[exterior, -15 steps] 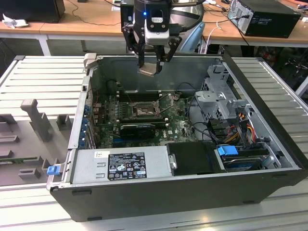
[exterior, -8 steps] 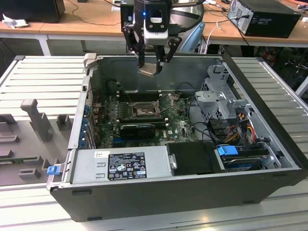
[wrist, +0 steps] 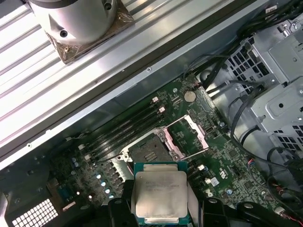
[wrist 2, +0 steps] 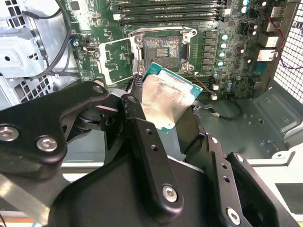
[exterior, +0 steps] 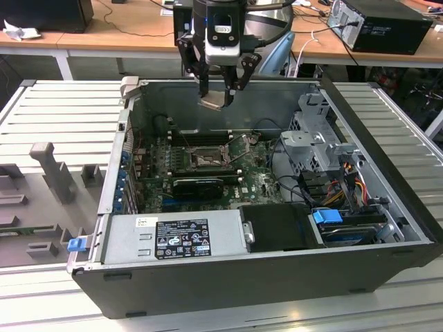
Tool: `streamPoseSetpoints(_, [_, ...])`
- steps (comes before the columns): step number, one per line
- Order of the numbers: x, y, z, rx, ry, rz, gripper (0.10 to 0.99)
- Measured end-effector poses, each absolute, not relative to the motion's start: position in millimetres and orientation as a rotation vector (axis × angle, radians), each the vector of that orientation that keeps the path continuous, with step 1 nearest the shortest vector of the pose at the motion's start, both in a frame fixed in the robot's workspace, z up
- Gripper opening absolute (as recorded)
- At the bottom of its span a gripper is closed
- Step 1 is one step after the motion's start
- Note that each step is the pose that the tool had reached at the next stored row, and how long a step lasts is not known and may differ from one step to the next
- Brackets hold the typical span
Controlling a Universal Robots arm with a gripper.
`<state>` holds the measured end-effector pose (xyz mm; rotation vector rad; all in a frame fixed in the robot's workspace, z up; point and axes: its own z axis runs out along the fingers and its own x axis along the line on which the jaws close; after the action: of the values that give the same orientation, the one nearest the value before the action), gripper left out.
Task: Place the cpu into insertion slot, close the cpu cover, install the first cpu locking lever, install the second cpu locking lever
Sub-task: 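Place the cpu into insertion slot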
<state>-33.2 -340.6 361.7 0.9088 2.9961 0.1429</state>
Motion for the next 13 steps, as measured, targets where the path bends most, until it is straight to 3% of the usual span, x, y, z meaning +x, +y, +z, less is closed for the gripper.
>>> streamPoseSetpoints(13, [-33.2, -340.6, 361.1, 1.114, 2.919, 0.142, 0.525])
